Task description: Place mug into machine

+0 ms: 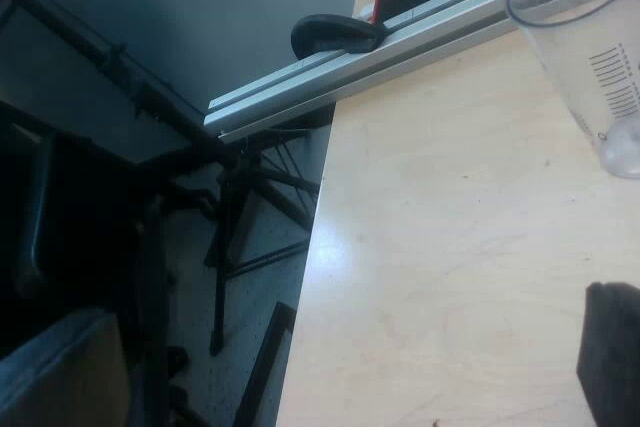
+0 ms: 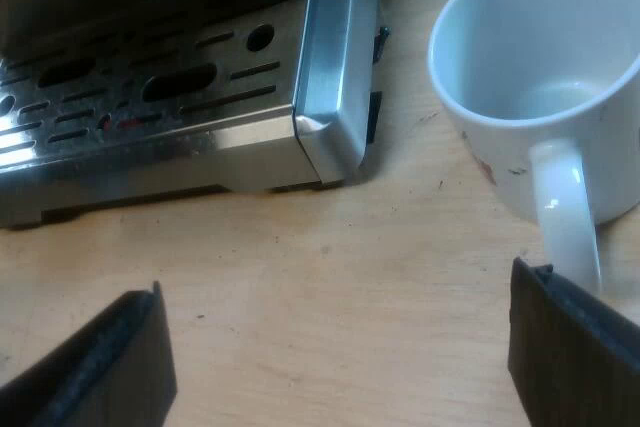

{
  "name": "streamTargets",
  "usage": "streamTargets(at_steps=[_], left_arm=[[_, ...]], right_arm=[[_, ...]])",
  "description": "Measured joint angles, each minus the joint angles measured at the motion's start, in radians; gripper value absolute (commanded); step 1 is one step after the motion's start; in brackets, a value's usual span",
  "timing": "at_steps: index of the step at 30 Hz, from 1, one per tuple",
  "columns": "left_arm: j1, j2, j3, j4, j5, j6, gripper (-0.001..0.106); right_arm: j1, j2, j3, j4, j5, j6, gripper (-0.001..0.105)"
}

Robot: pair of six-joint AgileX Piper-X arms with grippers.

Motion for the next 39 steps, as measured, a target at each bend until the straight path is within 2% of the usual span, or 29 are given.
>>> streamTargets(at_steps=[8, 14, 16, 20, 22, 28, 29, 30, 31, 33, 34, 36, 37, 39], left_arm=[[0.0, 0.0, -0.084, 0.021, -0.02, -0.001, 0.091], [-0.004, -0.002, -0.182, 0.076, -0.003, -0.028, 0.091], [-0.038, -0.002, -0.235, 0.145, 0.047, -0.072, 0.091], [-0.106, -0.004, -0.291, 0.225, 0.127, -0.11, 0.091], [-0.146, -0.004, -0.319, 0.263, 0.165, -0.121, 0.091], [-0.214, -0.006, -0.365, 0.308, 0.261, -0.174, 0.091], [-0.233, -0.006, -0.377, 0.322, 0.308, -0.199, 0.091], [-0.244, -0.006, -0.386, 0.33, 0.352, -0.227, 0.091], [-0.249, -0.006, -0.39, 0.337, 0.371, -0.243, 0.091], [-0.261, -0.006, -0.396, 0.353, 0.499, -0.295, 0.091], [-0.261, -0.006, -0.396, 0.356, 0.532, -0.302, 0.091], [-0.261, -0.006, -0.396, 0.367, 0.659, -0.323, 0.091], [-0.261, -0.006, -0.396, 0.368, 0.695, -0.326, 0.091], [-0.261, -0.006, -0.392, 0.368, 0.827, -0.338, 0.091]], right_arm=[[0.0, 0.0, -0.002, -0.008, 0.0, 0.0, 0.071], [0.0, 0.0, -0.026, 0.001, 0.002, 0.0, 0.071], [0.0, 0.005, -0.087, 0.046, 0.051, -0.009, 0.071], [0.0, 0.032, -0.166, 0.118, 0.091, -0.025, 0.071], [0.0, 0.054, -0.218, 0.176, 0.108, -0.053, 0.071], [0.0, 0.089, -0.281, 0.254, 0.133, -0.086, 0.071], [0.0, 0.09, -0.285, 0.257, 0.137, -0.09, 0.071], [0.0, 0.111, -0.336, 0.334, 0.2, -0.144, 0.071], [0.0, 0.111, -0.339, 0.344, 0.208, -0.153, 0.071], [0.0, 0.111, -0.342, 0.385, 0.232, -0.188, 0.071], [0.0, 0.111, -0.342, 0.4, 0.233, -0.207, 0.071], [0.0, 0.111, -0.342, 0.431, 0.233, -0.249, 0.071], [0.0, 0.111, -0.342, 0.437, 0.233, -0.259, 0.071], [0.0, 0.111, -0.342, 0.443, 0.235, -0.278, 0.071]])
